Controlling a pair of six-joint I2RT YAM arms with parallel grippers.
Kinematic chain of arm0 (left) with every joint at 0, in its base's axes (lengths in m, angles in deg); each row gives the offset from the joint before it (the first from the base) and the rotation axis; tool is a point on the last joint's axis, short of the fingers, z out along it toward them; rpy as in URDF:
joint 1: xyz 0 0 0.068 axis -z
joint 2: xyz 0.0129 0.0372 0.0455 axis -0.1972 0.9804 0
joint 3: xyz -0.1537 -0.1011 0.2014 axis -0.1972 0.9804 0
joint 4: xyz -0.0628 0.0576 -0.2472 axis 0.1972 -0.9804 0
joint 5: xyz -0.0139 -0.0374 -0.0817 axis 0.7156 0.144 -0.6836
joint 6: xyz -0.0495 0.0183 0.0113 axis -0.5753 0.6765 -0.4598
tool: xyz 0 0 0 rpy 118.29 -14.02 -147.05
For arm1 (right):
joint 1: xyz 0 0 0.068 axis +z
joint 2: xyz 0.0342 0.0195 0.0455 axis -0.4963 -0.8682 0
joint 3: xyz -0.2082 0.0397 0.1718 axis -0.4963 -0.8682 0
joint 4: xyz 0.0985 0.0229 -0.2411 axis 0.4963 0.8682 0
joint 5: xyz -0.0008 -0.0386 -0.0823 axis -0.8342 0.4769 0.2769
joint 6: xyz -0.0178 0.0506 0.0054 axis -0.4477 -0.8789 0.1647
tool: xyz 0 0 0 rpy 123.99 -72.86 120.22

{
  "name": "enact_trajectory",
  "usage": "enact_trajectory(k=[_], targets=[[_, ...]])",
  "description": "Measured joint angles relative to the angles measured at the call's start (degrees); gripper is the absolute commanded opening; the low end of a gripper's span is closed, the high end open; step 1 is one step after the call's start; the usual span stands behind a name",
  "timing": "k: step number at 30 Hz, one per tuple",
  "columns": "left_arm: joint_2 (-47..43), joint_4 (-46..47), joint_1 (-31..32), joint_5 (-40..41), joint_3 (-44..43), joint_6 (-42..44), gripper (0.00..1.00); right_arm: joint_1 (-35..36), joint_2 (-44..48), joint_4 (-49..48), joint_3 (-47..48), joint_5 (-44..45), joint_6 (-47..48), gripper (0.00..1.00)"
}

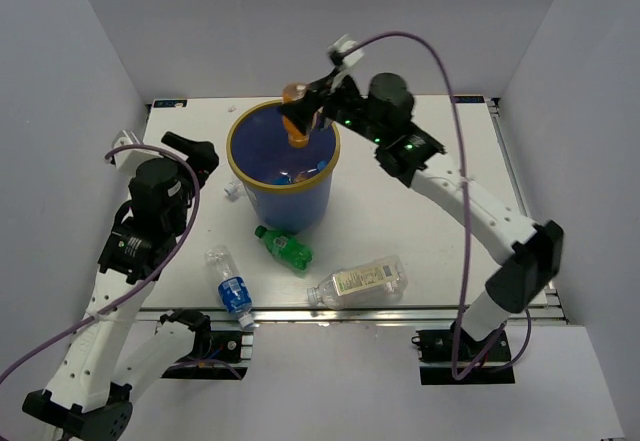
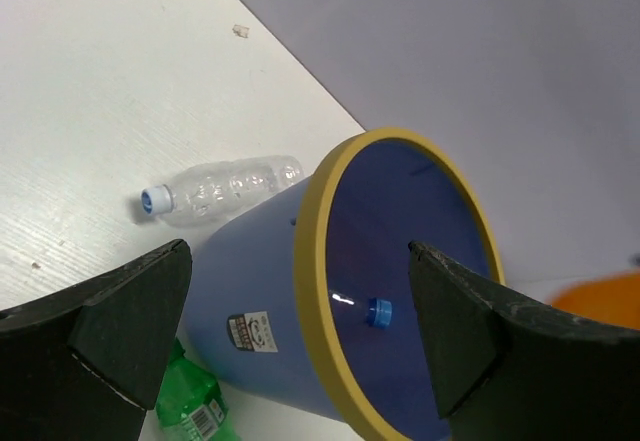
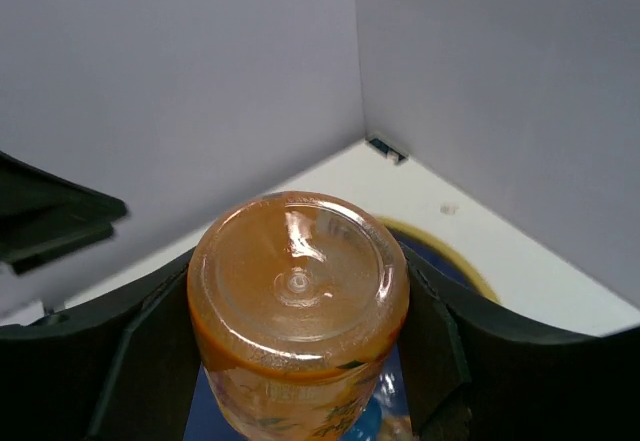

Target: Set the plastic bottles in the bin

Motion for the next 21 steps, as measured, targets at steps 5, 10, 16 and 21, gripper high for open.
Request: enact_trajectory(k=[5, 10, 16, 21], targets=[[-2.32, -4.31, 0.0, 1.75, 1.4, -2.58, 0.98, 2.47, -9.05, 7.04, 1.97, 2.05, 3.76, 0.89], [-4.35, -11.13, 0.0, 2.16, 6.97, -5.05, 0.98, 2.49, -11.19, 13.64, 2.05, 2.12, 6.21, 0.89], [-3.78, -17.9, 0.0, -1.29, 17.05, -7.89, 0.98, 2.45, -6.16, 13.94, -0.04, 2.91, 7.41, 0.89], [-3.72, -19.12, 0.0, -6.51, 25.38, -10.01, 0.98, 2.45, 5.22, 10.29, -11.13, 6.14, 7.65, 0.89]])
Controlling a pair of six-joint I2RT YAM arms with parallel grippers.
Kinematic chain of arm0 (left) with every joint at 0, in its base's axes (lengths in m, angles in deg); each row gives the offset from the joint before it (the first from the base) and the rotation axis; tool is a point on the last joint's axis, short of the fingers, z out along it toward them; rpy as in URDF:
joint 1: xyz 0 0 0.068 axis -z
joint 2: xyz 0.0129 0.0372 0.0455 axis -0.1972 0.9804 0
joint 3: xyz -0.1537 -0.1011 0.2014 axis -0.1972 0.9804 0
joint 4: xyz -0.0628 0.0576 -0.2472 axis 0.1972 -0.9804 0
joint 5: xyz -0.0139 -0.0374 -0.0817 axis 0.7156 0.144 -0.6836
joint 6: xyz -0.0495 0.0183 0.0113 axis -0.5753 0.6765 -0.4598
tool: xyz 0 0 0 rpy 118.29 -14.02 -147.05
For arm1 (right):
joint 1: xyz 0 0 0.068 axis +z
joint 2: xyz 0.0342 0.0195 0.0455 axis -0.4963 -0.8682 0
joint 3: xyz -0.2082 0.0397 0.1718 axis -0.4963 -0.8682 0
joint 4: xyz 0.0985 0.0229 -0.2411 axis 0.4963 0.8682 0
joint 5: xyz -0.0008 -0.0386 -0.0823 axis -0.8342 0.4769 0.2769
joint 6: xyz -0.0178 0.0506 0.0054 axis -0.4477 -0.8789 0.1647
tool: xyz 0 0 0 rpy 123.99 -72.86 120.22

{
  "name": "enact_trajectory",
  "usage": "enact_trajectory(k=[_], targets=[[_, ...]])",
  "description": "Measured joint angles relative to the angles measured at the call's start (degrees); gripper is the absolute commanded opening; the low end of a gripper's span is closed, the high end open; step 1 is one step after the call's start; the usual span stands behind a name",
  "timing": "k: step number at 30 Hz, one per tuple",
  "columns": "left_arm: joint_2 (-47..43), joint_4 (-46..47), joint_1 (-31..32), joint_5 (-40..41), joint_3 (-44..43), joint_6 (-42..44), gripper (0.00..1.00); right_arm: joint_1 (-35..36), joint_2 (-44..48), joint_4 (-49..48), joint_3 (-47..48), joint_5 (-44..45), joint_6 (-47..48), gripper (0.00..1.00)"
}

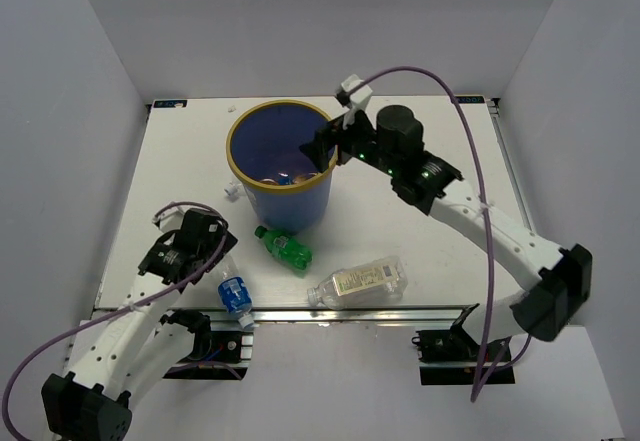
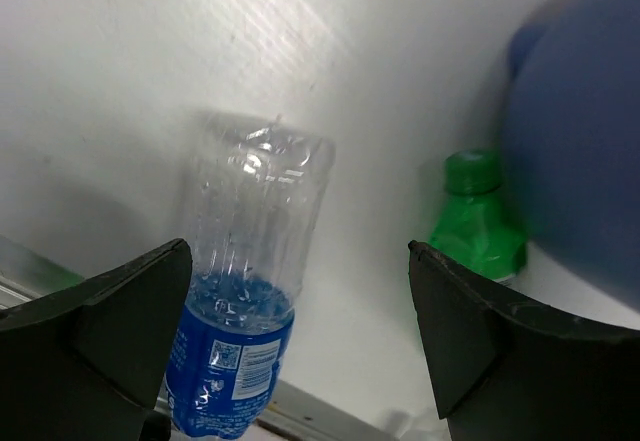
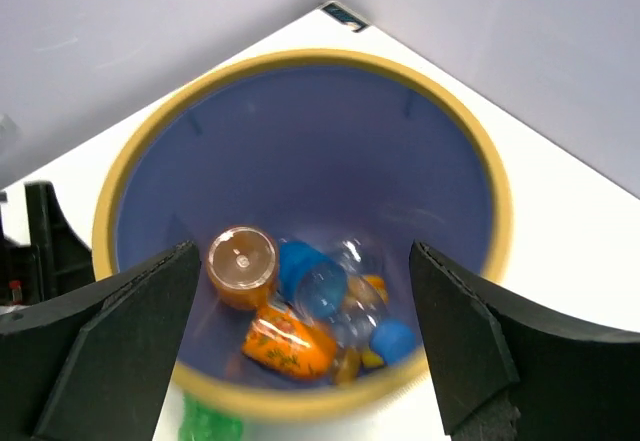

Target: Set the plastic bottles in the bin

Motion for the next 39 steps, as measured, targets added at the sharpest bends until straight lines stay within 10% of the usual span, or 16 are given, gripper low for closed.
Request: enact_trajectory(k=[8, 12, 17, 27, 39], targets=[[7.89, 4.9, 0.0, -7.89, 8.55, -0.85, 0.95, -1.53, 15.15, -6.91, -20.57, 12.04, -1.84, 0.89], [12.35, 7.1, 0.0, -9.05, 9.11, -0.55, 0.66, -3.69, 21.31, -8.39, -29.53, 16.31, -5.18, 0.89], [13.62, 6.71, 0.0, -7.87, 6.8, 0.22, 0.53, -6.91, 26.95, -9.14, -35.65, 21.99, -9.42, 0.89], [2.16, -2.64, 0.0, 9.18, -14.14, -3.04, 0.46, -11.72, 29.2, -10.21, -39.89, 23.98, -13.92, 0.89], [2.03, 21.73, -0.04, 10.91, -33.11, 6.32, 0.47, -12.28, 27.91, -9.97, -40.79, 15.69, -16.85, 0.89]])
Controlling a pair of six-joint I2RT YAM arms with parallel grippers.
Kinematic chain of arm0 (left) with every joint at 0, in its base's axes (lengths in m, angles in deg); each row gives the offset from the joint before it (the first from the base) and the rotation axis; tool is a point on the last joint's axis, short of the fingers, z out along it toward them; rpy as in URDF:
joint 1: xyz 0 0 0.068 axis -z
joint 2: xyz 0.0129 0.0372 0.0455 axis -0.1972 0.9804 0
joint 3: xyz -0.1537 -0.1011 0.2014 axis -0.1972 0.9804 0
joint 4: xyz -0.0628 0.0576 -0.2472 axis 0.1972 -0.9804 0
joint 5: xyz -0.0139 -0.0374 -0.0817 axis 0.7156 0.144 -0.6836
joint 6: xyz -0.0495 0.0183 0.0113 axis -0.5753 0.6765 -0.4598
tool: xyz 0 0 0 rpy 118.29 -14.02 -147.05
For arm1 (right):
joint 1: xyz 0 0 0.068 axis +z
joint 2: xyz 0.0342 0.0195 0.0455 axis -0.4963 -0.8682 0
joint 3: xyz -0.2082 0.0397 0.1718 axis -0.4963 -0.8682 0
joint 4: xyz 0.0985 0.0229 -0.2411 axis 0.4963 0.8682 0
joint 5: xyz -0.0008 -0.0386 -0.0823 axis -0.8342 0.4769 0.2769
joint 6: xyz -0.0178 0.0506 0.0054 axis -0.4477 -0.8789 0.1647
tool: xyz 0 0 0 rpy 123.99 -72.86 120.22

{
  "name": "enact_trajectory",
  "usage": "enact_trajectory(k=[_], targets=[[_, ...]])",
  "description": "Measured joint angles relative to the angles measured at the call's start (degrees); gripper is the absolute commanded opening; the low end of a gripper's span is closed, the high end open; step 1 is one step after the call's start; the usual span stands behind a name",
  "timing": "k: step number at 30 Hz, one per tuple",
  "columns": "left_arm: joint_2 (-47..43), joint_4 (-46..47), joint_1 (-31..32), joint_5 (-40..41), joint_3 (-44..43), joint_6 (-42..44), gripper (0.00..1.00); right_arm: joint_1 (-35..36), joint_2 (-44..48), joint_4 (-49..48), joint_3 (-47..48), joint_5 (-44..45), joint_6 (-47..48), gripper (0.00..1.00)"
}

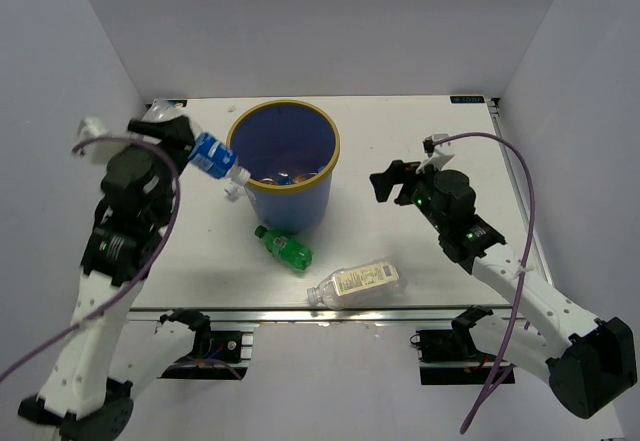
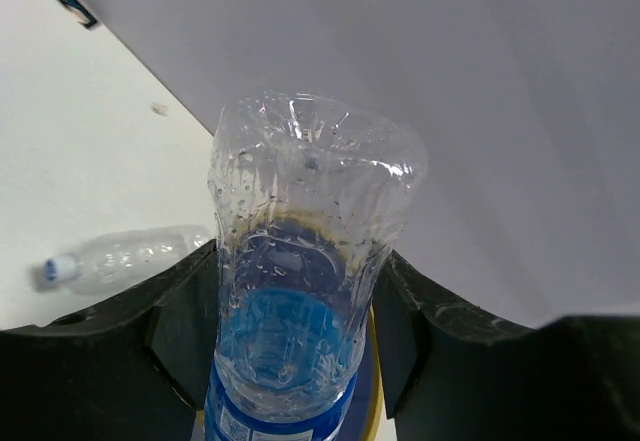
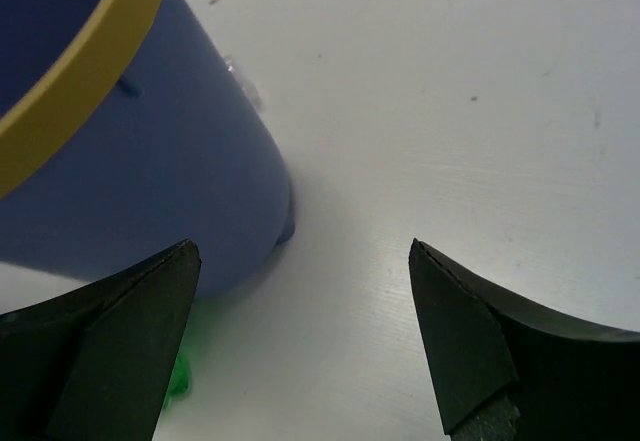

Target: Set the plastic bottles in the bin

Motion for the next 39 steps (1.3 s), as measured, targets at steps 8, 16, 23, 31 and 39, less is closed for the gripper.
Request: enact_trajectory(k=[8, 16, 23, 31, 39], targets=[[22.88, 9.42, 0.02, -11.89, -5.2, 4.22, 0.65, 1.05, 1.38, -4.35, -12.83, -16.85, 0.24, 0.89], [24.7, 14.12, 0.02, -16.87, -5.18, 5.35, 0.98, 11.26, 0.68, -5.14, -16.63, -23.34, 8.59, 0.89], [24.5, 14.47, 0.02, -18.69, -5.18, 6.12, 0.98, 19.61, -7.82, -6.93, -13.16, -22.58, 15.08, 0.89], [13.92, 11.45, 0.04, -13.07, -0.02, 7.26, 0.98, 26.73, -18.71, -9.2, -4.46, -19.21, 22.03, 0.89], [0.07, 2.34, 0.02, -2.84, 10.62, 2.6, 0.98, 29.7, -29.53, -14.05, -1.64, -17.33, 25.22, 0.89]])
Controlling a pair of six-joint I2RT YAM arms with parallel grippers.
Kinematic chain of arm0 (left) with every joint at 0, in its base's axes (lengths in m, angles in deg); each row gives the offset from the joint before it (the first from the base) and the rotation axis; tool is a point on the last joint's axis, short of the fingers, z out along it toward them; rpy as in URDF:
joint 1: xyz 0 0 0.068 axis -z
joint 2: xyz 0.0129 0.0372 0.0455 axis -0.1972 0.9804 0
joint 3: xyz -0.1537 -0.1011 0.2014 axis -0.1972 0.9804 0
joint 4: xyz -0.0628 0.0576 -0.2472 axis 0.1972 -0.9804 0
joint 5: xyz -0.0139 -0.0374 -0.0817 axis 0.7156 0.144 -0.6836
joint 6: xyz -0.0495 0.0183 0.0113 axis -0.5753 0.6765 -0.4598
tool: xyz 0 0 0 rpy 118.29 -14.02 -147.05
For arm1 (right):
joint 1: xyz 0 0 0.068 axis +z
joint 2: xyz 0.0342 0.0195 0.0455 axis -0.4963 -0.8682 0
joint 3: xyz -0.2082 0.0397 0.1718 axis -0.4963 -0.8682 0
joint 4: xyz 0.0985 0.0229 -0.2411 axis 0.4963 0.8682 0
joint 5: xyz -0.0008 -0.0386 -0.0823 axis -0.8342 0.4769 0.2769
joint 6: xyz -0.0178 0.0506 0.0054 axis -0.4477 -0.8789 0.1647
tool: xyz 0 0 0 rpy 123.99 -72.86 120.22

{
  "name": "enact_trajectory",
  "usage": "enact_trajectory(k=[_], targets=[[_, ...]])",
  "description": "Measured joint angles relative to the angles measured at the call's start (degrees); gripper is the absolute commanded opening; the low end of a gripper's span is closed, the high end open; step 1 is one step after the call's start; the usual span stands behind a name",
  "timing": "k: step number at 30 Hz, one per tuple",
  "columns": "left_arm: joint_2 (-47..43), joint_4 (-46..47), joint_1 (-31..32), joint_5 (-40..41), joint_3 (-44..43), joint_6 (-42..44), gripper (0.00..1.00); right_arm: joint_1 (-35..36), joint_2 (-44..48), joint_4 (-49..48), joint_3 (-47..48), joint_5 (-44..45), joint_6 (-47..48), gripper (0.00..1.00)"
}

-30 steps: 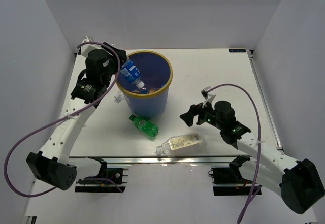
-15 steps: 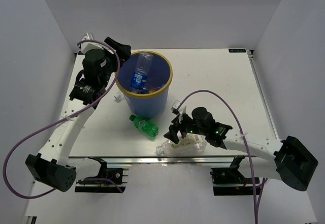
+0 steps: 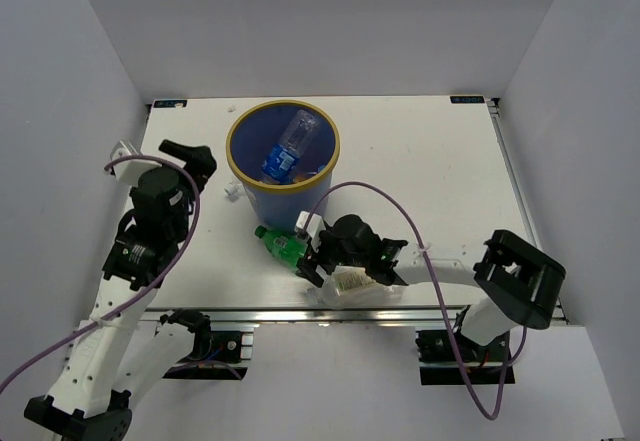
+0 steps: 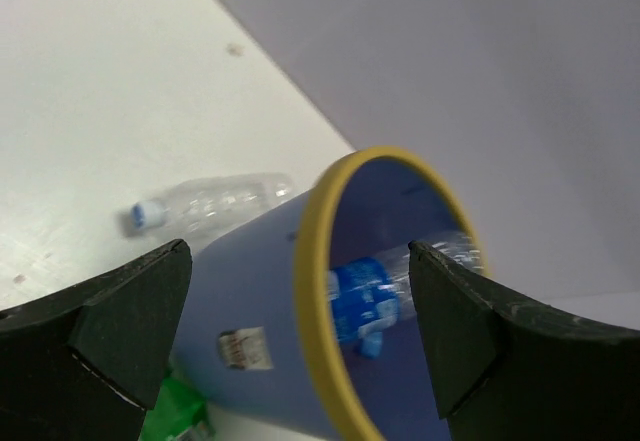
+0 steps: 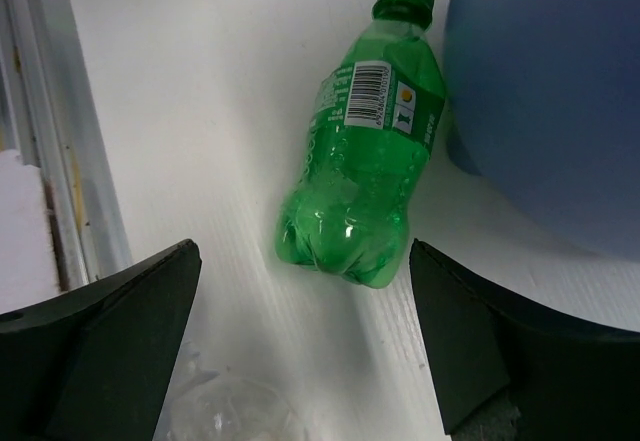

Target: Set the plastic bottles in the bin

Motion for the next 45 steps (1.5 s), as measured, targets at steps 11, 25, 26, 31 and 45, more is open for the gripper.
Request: enact_trajectory(k=[11, 25, 26, 31, 45], targets=[[-3.76, -11.65, -0.02, 5.14, 6.21, -5.09, 0.98, 1.42, -10.97, -7.13, 1.22, 3.28, 1.66, 0.89], [-3.87, -15.41, 0.0, 8.61, 6.8, -8.94, 0.98, 5.38, -13.38, -11.21, 1.77, 13.49, 3.28, 0.34], [-4.0, -15.8, 0.0, 8.9, 7.04, -9.2, 0.98, 5.49, -13.38, -11.19, 1.77, 13.55, 3.39, 0.33], [-4.5, -17.16, 0.0, 10.62, 7.21, -10.01, 0.98, 6.71, -11.96, -9.22, 1.77, 12.7, 4.55, 0.28], [-5.53, -18.86, 0.0, 13.38, 7.3, -10.8, 0.98, 8.37, 14.05, 4.0, 8.63, -1.01, 9.99, 0.33]])
